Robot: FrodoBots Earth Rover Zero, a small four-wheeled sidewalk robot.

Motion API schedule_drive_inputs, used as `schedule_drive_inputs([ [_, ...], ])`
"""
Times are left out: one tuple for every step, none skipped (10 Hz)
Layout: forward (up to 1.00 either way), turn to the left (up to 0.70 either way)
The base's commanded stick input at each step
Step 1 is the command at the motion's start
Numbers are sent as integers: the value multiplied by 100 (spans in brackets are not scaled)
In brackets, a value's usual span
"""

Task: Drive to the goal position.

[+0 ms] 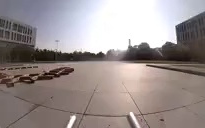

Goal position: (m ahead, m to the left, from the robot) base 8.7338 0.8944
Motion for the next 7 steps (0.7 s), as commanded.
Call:
schedule_drive_inputs([
  [70, 0],
  [70, 0],
  [70, 0],
  [70, 0],
  [70, 0],
  [70, 0],
  [70, 0],
])
